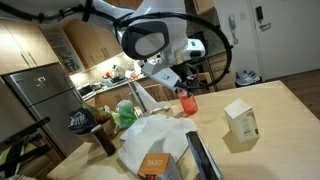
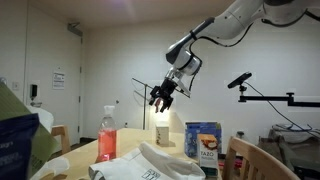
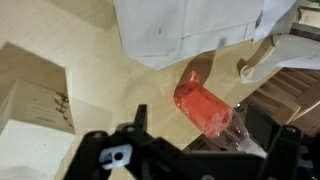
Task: Move the blue box forward then move the beige box forward then move the white box forward then move the white bag to the right and put it upright
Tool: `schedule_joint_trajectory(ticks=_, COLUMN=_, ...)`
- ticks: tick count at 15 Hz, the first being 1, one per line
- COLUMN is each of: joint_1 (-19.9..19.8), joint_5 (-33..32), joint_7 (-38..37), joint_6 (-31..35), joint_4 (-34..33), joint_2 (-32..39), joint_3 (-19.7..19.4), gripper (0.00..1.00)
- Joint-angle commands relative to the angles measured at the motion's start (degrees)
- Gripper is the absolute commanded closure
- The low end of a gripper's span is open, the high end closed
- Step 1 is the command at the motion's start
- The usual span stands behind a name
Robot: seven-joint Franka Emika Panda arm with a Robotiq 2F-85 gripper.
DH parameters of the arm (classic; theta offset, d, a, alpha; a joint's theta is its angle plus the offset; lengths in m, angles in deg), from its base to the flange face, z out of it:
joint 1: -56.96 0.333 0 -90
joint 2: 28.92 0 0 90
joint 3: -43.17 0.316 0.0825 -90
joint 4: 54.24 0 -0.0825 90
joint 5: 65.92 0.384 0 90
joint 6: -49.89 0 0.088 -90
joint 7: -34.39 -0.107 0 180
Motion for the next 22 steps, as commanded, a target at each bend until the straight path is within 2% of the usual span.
schedule_joint_trajectory(ticks=1, joint_1=0.44, joint_5=0.54, joint_7=0.09, joint_6=-1.99, joint_4=-0.62, joint_2=0.40, joint_3=-0.88, gripper=0.00)
schedule_joint_trajectory(ticks=6, joint_1=0.86, joint_5=-0.51, joint_7=-0.97, joint_6=-3.79, joint_4=-2.01, joint_2=1.60, joint_3=-1.75, gripper=0.00)
schedule_joint_trajectory(ticks=9, joint_1=1.61, joint_5=-2.62, joint_7=-2.47, joint_6=-5.92, joint_4=-5.70, joint_2=6.09, joint_3=-2.76, gripper=0.00)
schedule_joint_trajectory(ticks=14, joint_1=0.74, joint_5=-3.30, joint_7=-3.59, joint_6=-8.25, joint_4=-11.18, joint_2=15.09, joint_3=-2.51, gripper=0.00)
schedule_joint_trajectory(ticks=22, joint_1=-0.88, joint_5=-3.32, joint_7=-7.95, joint_6=-16.69, joint_4=-21.99, joint_2=26.62, joint_3=-1.97, gripper=0.00)
